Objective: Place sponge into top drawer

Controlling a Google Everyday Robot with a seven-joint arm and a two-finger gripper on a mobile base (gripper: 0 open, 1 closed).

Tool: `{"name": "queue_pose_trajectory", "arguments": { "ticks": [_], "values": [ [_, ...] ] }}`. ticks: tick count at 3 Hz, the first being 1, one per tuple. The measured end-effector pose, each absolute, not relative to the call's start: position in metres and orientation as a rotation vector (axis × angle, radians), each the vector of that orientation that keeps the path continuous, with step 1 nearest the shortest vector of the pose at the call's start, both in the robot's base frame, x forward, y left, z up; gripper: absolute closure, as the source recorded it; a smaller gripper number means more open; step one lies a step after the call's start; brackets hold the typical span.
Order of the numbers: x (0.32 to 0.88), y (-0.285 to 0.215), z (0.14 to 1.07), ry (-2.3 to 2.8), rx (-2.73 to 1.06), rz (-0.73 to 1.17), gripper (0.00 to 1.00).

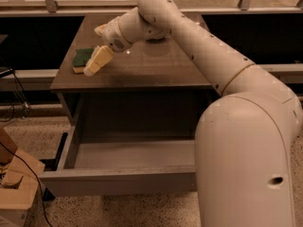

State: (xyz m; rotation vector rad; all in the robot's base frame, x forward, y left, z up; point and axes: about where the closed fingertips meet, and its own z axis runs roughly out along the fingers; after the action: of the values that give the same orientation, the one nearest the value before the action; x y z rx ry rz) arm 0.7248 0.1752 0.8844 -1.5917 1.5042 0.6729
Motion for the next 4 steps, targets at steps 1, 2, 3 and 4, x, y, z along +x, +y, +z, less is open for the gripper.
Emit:
{"name": "queue_pose_trajectory", "arguments": {
  "ticks": [1, 2, 3, 4],
  "values": [
    [0.726, 0.181, 0.875, 1.525, -1.605, 0.673, 0.00],
    [0.729, 0.184, 0.866, 1.547, -1.606, 0.669, 0.00],
    [0.735, 0.188, 0.864, 1.553, -1.592, 0.652, 0.00],
    [0.749, 0.193, 0.861, 1.541, -1.554, 0.654, 0.00]
  ]
}}
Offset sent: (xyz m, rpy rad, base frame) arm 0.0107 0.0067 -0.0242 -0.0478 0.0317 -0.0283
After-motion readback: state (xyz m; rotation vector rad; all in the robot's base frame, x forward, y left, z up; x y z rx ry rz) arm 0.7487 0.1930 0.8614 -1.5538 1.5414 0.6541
